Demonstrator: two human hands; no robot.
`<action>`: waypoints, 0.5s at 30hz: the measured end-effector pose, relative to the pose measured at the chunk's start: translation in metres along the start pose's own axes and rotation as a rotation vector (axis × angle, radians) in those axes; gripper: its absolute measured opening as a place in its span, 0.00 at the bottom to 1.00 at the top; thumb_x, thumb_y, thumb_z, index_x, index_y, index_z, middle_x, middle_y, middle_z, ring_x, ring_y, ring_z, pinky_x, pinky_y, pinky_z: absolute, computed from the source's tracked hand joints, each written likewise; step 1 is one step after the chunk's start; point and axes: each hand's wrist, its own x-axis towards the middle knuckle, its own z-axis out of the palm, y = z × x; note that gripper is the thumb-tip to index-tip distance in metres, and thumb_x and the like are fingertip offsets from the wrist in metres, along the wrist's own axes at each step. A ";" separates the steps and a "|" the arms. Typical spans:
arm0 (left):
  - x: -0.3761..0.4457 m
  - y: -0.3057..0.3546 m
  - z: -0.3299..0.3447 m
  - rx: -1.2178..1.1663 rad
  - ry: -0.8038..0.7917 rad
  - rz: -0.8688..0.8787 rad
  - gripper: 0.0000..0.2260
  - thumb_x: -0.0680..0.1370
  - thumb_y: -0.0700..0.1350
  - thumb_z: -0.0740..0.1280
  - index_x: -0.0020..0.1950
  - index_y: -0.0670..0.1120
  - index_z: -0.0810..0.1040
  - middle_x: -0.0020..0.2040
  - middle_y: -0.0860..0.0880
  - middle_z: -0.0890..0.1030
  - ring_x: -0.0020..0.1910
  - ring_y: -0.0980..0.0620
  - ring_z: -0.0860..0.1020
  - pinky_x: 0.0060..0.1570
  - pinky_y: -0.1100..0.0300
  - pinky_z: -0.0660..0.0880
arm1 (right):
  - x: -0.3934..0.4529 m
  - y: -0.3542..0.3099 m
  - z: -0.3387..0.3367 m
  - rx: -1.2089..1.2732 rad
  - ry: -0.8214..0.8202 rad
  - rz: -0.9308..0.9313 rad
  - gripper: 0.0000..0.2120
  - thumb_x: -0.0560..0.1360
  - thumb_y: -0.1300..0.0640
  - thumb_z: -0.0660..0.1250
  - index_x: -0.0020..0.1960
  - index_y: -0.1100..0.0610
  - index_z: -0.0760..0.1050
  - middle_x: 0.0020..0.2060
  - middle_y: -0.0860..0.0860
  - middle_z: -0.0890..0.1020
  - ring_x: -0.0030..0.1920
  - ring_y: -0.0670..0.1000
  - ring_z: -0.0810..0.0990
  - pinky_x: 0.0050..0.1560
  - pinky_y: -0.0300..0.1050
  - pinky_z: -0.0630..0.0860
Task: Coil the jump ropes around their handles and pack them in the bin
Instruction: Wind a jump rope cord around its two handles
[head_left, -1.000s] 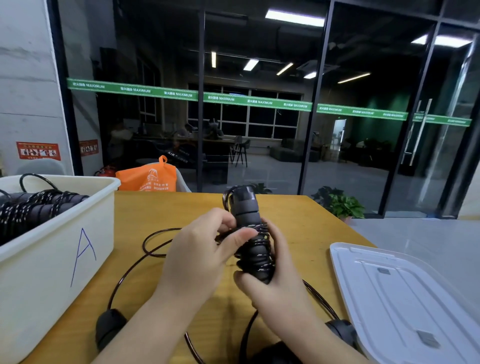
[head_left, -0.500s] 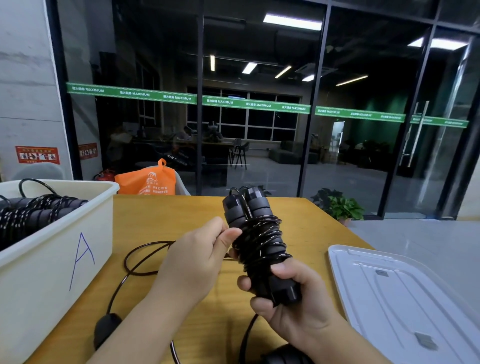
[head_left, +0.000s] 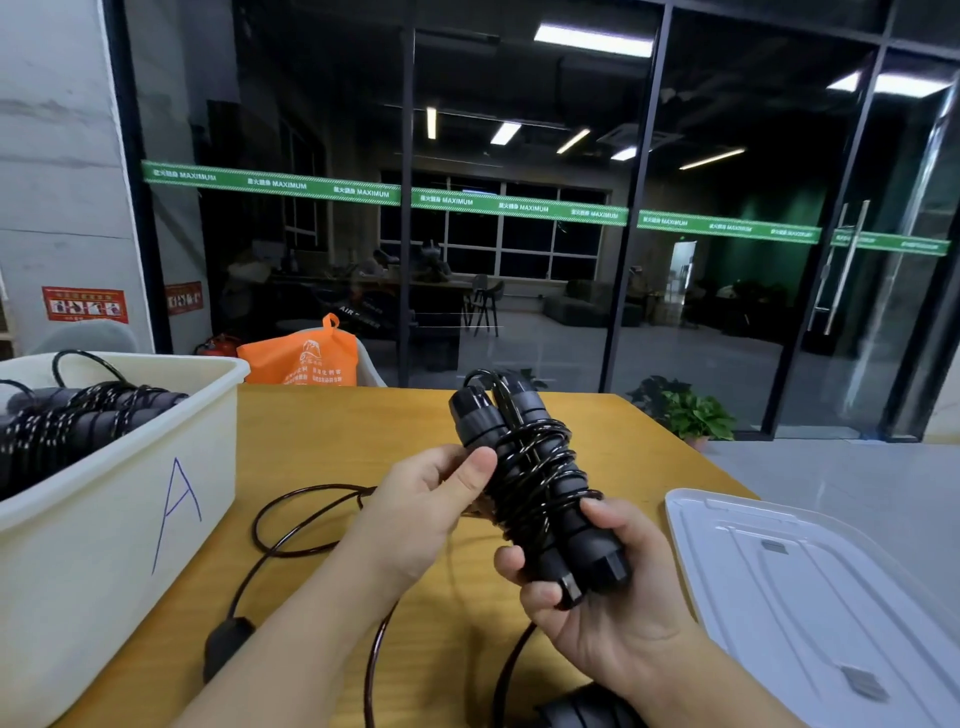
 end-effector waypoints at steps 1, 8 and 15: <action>0.001 -0.002 0.000 0.002 0.009 0.004 0.10 0.80 0.44 0.58 0.52 0.40 0.77 0.19 0.58 0.73 0.20 0.66 0.71 0.24 0.76 0.64 | 0.000 -0.001 0.003 -0.017 0.064 -0.023 0.34 0.44 0.62 0.82 0.50 0.66 0.82 0.47 0.64 0.80 0.34 0.62 0.80 0.23 0.44 0.76; 0.007 -0.009 -0.011 0.044 0.276 0.010 0.07 0.75 0.47 0.67 0.44 0.44 0.77 0.21 0.58 0.71 0.20 0.63 0.69 0.25 0.71 0.63 | 0.005 0.011 0.013 -0.708 0.349 -0.325 0.26 0.78 0.60 0.64 0.64 0.30 0.66 0.54 0.50 0.83 0.50 0.55 0.84 0.42 0.49 0.81; 0.003 -0.013 -0.010 0.412 0.373 0.170 0.14 0.70 0.55 0.72 0.34 0.48 0.74 0.24 0.57 0.68 0.26 0.59 0.66 0.28 0.67 0.65 | 0.003 0.022 0.016 -1.257 0.258 -0.420 0.47 0.70 0.51 0.75 0.69 0.24 0.45 0.62 0.35 0.71 0.60 0.36 0.75 0.59 0.33 0.73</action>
